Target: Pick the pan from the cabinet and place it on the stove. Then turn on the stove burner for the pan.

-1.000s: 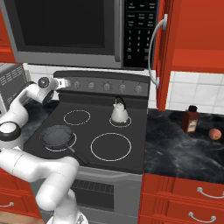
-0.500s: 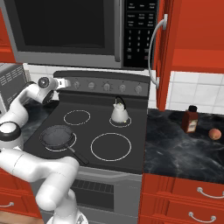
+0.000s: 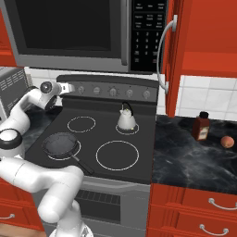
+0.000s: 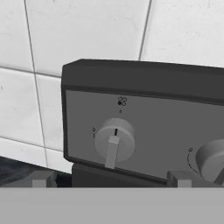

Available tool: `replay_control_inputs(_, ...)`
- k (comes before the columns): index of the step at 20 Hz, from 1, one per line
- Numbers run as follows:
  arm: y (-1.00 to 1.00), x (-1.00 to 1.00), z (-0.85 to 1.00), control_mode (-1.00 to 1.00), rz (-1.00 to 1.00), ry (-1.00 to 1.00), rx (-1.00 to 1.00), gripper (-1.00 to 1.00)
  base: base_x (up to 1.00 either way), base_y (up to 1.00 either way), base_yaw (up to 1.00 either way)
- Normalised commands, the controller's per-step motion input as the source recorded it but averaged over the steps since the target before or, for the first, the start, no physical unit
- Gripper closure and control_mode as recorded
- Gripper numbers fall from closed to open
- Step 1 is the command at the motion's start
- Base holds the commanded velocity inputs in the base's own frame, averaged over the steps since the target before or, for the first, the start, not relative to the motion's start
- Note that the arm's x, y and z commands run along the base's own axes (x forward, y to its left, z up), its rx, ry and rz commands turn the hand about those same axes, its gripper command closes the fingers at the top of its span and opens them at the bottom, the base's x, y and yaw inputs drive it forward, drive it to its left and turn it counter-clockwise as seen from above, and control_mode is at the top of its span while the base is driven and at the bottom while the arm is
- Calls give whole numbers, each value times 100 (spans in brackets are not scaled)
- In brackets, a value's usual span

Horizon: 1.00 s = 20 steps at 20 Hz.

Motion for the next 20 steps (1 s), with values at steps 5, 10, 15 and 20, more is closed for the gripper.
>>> replay_control_inputs(5, 0, 0, 0, -100, 0, 0, 0, -100, 0, 0, 0)
replay_control_inputs(10, 0, 0, 0, -100, 0, 0, 0, -100, 0, 0, 0)
replay_control_inputs(15, 0, 0, 0, -100, 0, 0, 0, -100, 0, 0, 0)
replay_control_inputs(20, 0, 0, 0, -100, 0, 0, 0, -100, 0, 0, 0)
